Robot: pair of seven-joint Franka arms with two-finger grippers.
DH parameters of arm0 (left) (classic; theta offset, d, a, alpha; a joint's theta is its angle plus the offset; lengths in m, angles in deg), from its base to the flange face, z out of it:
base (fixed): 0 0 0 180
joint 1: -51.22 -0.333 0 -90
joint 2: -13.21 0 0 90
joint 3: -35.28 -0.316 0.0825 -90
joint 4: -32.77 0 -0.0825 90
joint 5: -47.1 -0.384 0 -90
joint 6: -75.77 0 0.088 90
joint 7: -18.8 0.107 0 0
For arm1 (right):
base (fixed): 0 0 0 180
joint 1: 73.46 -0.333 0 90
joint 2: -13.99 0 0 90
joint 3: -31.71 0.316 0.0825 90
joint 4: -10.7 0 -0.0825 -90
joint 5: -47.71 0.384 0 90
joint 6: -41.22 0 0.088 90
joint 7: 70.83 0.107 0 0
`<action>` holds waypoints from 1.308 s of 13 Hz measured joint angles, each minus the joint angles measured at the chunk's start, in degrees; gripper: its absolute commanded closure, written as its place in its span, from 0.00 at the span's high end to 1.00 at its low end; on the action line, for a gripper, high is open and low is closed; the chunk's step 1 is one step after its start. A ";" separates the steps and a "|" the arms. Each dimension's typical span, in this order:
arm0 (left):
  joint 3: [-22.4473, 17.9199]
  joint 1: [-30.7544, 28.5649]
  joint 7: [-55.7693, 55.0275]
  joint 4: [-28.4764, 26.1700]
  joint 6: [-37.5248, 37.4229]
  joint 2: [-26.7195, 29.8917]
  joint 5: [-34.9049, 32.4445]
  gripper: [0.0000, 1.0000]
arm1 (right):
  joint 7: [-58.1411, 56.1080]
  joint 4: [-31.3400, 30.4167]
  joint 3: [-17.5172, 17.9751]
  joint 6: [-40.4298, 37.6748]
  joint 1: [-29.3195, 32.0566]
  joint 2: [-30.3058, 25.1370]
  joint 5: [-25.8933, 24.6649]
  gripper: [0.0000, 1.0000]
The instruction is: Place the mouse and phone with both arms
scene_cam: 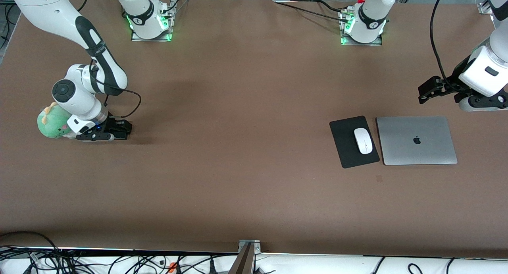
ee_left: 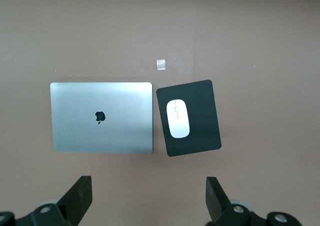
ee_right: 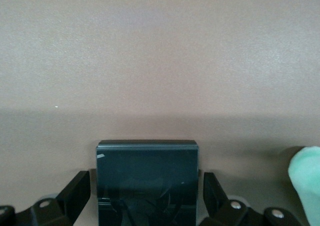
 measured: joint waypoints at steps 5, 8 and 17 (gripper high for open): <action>0.00 0.00 -0.01 0.00 0.00 -0.01 0.00 1.00 | 0.00 2.89 0.44 -6.94 0.00 -1.43 0.00 1.00; 0.00 0.00 -0.01 0.01 0.00 -0.01 0.00 1.00 | 0.00 9.41 0.81 -21.64 0.00 -4.37 0.01 1.00; 0.00 0.00 -0.01 0.04 0.00 -0.10 0.00 1.00 | 0.12 26.62 2.99 -49.12 -0.03 -14.03 6.23 1.00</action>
